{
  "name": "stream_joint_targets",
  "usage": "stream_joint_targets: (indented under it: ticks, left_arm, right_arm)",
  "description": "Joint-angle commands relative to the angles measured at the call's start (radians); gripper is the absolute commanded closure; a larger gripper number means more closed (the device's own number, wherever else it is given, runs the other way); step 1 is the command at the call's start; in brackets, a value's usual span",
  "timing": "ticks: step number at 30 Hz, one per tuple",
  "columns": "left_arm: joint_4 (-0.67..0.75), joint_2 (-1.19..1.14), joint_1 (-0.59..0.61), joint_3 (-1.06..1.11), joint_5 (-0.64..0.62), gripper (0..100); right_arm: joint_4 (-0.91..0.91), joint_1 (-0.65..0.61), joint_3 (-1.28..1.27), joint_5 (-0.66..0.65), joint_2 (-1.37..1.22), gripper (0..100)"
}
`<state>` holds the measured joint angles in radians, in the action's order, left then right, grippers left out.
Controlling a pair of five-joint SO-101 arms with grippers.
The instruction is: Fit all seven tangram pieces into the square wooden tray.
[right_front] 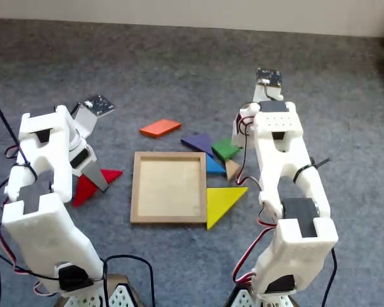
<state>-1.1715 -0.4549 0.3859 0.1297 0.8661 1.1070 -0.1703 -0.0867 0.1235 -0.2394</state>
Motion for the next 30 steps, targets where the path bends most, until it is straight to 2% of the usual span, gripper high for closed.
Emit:
stream_joint_targets:
  ticks: [1, 6, 13, 19, 27, 30]
  left_arm:
    - [-0.006, -0.019, -0.018, -0.024, 0.005, 69]
    - [-0.006, -0.018, -0.048, -0.024, 0.005, 77]
    - [-0.1, 0.002, -0.096, -0.033, 0.002, 83]
    - [-0.147, 0.14, -0.099, 0.013, -0.002, 85]
    - [-0.141, 0.34, -0.09, 0.153, -0.002, 85]
    - [-0.14, 0.389, -0.059, 0.163, -0.048, 83]
  right_arm:
    - [-0.013, 0.015, 0.007, 0.002, 0.018, 73.8]
    - [-0.013, 0.015, 0.008, 0.002, 0.018, 73.8]
    - [-0.013, 0.013, 0.007, 0.002, 0.016, 73.8]
    - [-0.013, 0.013, 0.007, 0.002, 0.016, 73.8]
    - [-0.013, 0.013, 0.005, 0.002, 0.016, 73.8]
    - [-0.013, 0.013, 0.004, 0.002, 0.016, 73.8]
